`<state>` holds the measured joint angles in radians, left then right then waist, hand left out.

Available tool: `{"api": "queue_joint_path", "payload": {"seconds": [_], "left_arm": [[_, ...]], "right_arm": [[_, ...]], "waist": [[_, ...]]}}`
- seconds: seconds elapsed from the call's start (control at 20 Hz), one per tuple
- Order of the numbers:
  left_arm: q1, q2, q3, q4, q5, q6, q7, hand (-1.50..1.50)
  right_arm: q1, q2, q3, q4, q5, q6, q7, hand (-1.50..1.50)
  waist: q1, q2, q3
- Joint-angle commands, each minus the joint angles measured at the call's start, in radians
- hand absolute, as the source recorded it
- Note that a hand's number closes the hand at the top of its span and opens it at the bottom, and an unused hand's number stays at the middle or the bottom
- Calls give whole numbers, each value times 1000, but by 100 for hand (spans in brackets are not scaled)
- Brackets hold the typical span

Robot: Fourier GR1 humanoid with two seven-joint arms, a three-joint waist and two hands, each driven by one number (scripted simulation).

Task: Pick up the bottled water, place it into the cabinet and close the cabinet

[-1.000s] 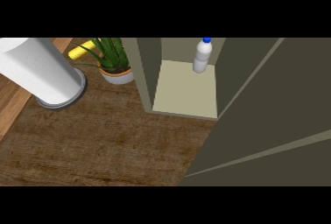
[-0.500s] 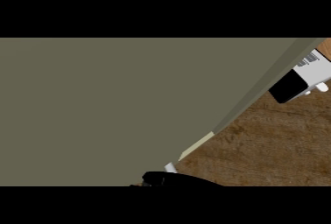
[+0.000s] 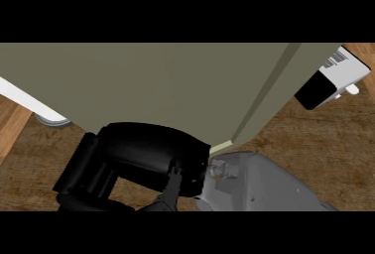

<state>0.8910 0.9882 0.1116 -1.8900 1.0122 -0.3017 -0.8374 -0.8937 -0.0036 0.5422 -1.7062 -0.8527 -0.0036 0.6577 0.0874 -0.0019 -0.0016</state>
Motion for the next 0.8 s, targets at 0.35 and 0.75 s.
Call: {"api": "queue_joint_path", "payload": {"seconds": [0.35, 0.75], "left_arm": [[163, -141, 119, -48, -56, -115, -16, -150], [123, -182, 180, -12, -49, -173, 49, -150]], "right_arm": [[24, -23, -153, 281, -85, 163, -47, 150], [-40, -56, -292, 517, -9, 281, -175, 150]], "waist": [[-52, 2, 3], [-54, 6, 2]]}}
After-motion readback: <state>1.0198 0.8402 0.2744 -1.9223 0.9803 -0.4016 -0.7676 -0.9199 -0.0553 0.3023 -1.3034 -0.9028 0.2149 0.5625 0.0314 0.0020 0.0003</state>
